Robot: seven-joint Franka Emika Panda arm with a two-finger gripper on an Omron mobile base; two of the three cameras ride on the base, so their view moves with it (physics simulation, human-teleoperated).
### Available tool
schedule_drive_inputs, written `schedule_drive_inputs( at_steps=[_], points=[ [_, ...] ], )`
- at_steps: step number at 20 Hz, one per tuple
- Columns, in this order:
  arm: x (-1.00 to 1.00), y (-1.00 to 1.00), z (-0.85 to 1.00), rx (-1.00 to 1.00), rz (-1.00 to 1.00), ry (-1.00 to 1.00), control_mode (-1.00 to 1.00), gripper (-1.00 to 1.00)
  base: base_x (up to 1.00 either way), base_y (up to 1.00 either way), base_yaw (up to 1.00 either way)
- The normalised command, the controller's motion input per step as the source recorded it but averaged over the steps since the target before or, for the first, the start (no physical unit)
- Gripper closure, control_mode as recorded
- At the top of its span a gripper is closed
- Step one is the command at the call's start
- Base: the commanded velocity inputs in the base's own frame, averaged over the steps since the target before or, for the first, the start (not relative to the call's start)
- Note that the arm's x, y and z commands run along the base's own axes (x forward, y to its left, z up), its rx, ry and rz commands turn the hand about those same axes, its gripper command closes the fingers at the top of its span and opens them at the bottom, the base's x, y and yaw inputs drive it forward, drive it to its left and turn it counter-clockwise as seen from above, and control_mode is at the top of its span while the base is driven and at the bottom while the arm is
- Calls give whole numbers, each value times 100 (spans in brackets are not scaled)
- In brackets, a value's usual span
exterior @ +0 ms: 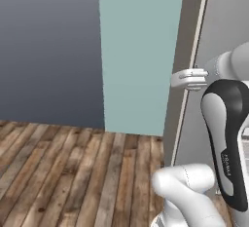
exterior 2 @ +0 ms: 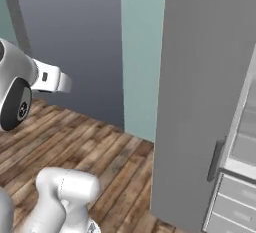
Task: Retrieve the bottle and the shaker from the cabinet and place them next to the mixing bowl on the counter. Then add garlic from the fridge to the mixing bowl.
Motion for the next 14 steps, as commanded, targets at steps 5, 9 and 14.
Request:
schedule_drive_inputs(
  at_steps=[5, 9, 14],
  points=[
    [0, 0, 0, 0, 0, 0, 100, 100, 16, 0, 57],
    [0, 0, 0, 0, 0, 0, 100, 100, 23, 0, 62],
    [0, 0, 0, 0, 0, 0, 100, 100, 16, 0, 64]
  ],
)
